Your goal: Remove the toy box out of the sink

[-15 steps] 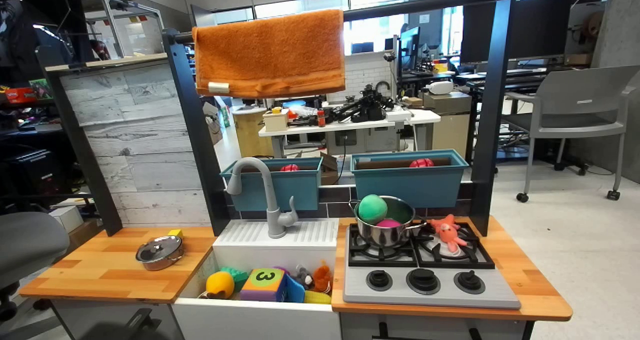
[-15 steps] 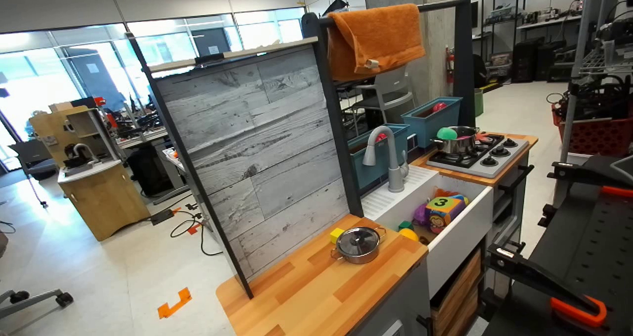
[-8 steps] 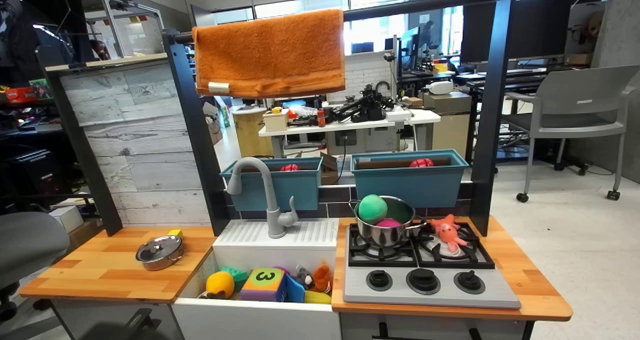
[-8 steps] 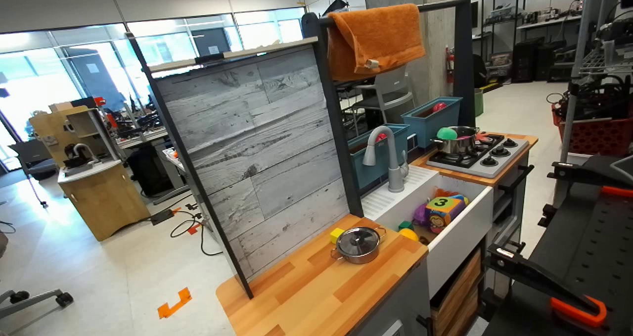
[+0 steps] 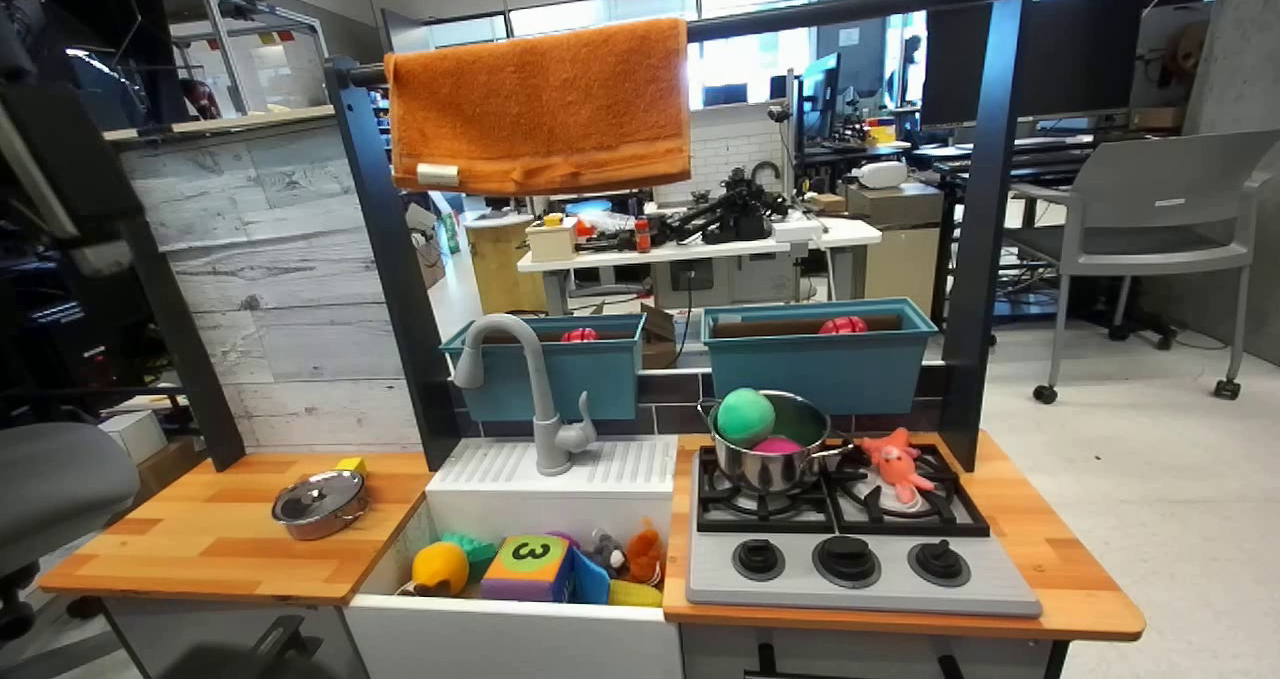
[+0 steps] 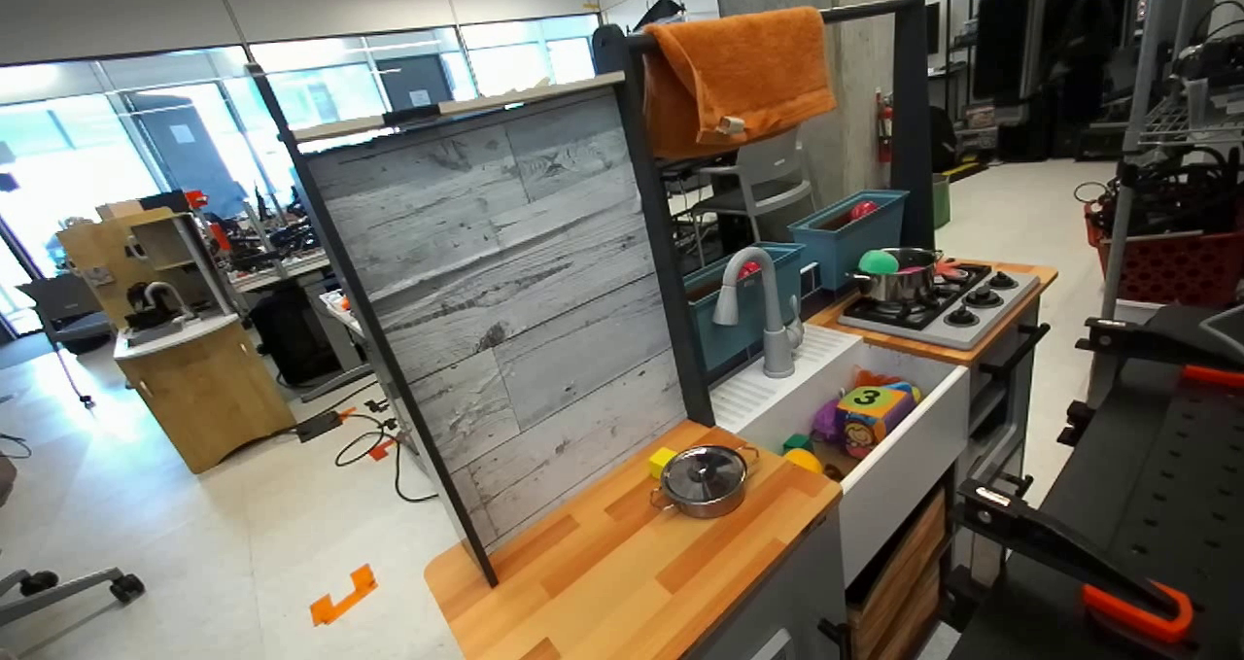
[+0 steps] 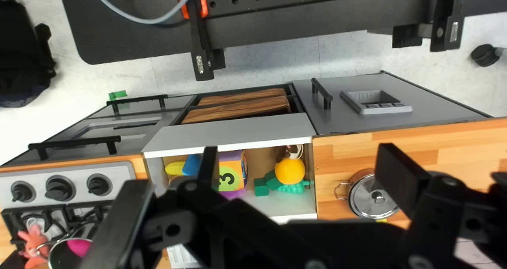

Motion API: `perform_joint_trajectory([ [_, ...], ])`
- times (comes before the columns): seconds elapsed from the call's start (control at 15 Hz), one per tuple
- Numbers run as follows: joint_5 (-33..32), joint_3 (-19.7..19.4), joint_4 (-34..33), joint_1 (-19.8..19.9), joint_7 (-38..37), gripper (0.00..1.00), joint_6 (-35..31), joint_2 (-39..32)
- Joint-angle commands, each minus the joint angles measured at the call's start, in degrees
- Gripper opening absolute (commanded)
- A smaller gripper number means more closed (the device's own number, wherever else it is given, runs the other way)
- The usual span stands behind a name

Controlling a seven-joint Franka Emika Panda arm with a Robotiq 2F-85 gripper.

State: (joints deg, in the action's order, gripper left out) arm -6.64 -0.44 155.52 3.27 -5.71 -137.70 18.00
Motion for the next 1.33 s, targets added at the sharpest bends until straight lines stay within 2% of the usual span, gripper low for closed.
perform_joint_trajectory([
  [0.0, 3.66, -0.45, -7.93, 0.47, -4.47, 1.00, -5.82, -14.78],
  [0.2, 1.79, -1.04, -14.68, 1.27, -13.99, 1.00, -13.70, -25.67],
  [0.4, -4.21, -5.79, -24.26, -0.42, -25.26, 1.00, -16.47, -36.39],
  [0.6, -3.60, -11.49, -33.88, -3.28, -32.14, 1.00, -14.48, -44.11],
  [0.87, -1.84, -16.18, -44.30, -6.10, -40.29, 1.00, -11.15, -54.51],
  [1.07, -3.01, -18.31, -49.34, -8.29, -44.56, 1.00, -7.67, -62.43],
  [1.27, -2.71, -19.04, -54.45, -8.81, -46.41, 1.00, -3.25, -70.00],
])
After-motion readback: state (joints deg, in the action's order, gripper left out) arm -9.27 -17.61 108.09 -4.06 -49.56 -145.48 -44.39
